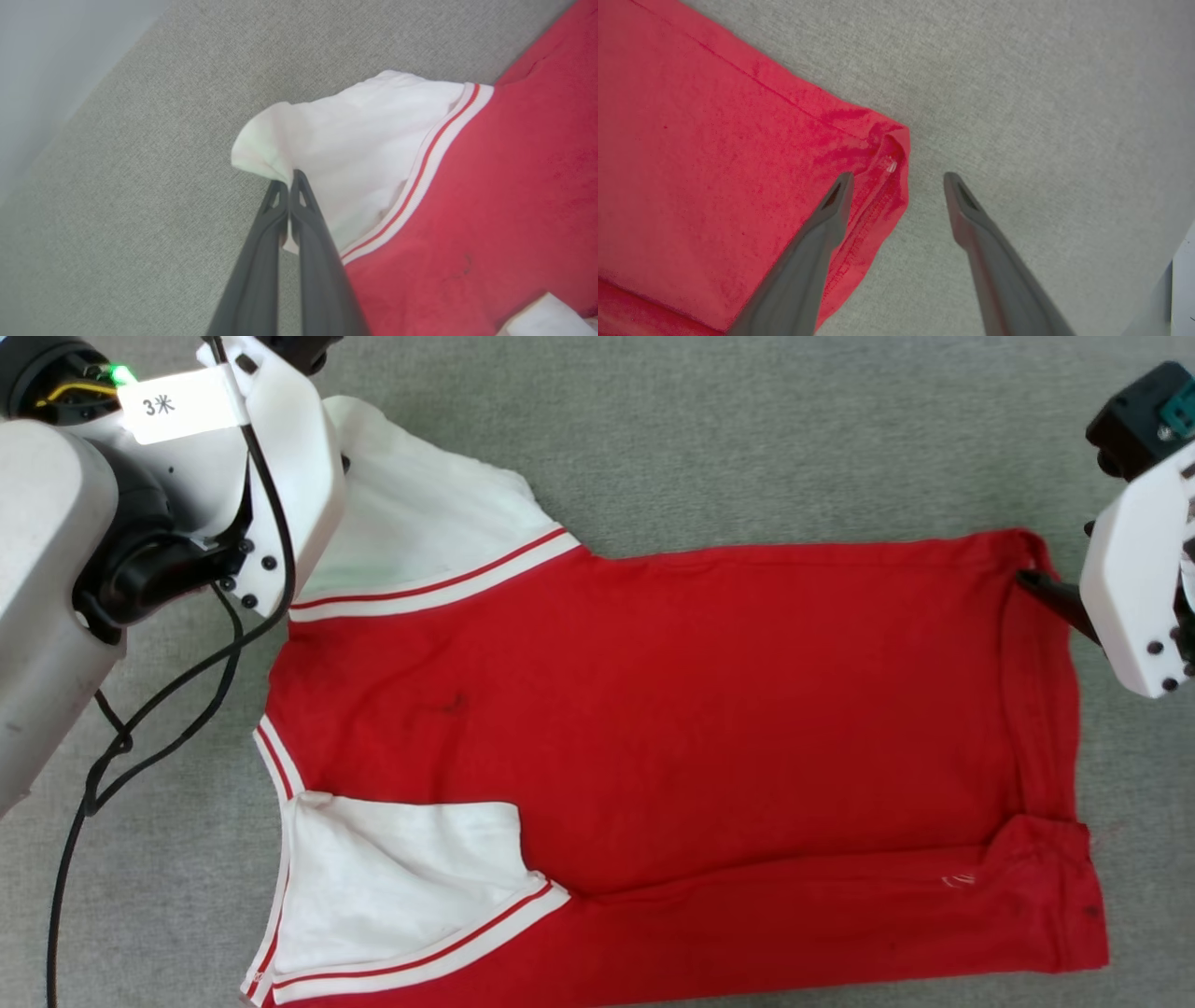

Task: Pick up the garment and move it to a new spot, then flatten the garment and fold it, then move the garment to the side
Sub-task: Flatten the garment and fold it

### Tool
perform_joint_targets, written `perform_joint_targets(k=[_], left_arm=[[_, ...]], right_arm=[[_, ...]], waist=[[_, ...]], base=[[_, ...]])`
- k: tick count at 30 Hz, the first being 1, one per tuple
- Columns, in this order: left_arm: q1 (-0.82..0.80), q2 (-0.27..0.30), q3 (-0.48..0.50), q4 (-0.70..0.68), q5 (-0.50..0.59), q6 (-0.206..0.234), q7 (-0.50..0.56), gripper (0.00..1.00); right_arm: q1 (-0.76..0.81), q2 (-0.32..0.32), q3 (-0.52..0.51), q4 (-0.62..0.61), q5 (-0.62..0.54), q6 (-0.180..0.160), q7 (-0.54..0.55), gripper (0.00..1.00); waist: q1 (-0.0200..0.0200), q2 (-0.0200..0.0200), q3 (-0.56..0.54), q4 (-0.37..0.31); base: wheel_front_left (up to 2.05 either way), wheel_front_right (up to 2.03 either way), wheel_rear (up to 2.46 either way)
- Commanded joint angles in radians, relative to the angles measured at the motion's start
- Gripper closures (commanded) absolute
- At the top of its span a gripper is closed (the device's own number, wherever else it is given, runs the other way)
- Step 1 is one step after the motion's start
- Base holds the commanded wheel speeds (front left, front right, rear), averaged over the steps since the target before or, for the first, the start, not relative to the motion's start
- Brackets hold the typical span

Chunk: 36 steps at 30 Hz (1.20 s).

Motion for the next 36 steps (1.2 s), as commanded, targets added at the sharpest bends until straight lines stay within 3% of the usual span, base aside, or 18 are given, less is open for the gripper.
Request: perform_joint_targets(k=[1, 12, 13, 21, 28, 36], left_arm=[[-0.008, -0.002, -0.003, -0.001, 0.003, 0.0, -0.006, 1.0], [-0.02, -0.015, -0.012, 0.005, -0.005, -0.01, -0.047, 1.0], [-0.016, -0.016, -0.013, 0.009, -0.006, -0.011, -0.053, 1.0], [0.028, -0.008, -0.018, 0.013, -0.03, -0.016, -0.134, 1.0], [0.13, 0.025, -0.041, -0.048, -0.059, -0.016, -0.191, 1.0], [0.326, 0.093, -0.081, -0.159, -0.092, 0.034, -0.238, 1.0]], right_arm=[[-0.021, 0.013, 0.01, 0.022, -0.002, 0.0, 0.002, 0.0], [0.006, 0.055, 0.22, 0.209, 0.033, 0.001, -0.07, 0.0], [0.001, 0.052, 0.226, 0.216, 0.036, 0.001, -0.09, 0.98], [-0.037, -0.012, 0.236, 0.21, 0.079, 0.0, -0.247, 1.0], [0.046, -0.08, 0.256, 0.168, 0.107, 0.0, -0.391, 1.0], [0.222, -0.123, 0.238, 0.126, 0.113, 0.0, -0.514, 1.0]], waist=[[0.0, 0.0, 0.017, 0.015], [0.0, 0.0, 0.047, 0.037], [0.0, 0.0, 0.042, 0.036], [0.0, 0.0, -0.051, 0.037], [0.0, 0.0, -0.171, 0.061], [0.0, 0.0, -0.286, 0.079]], base=[[0.0, 0.0, 0.0], [0.0, 0.0, 0.0], [0.0, 0.0, 0.0], [0.0, 0.0, 0.0], [0.0, 0.0, 0.0], [0.0, 0.0, 0.0]])
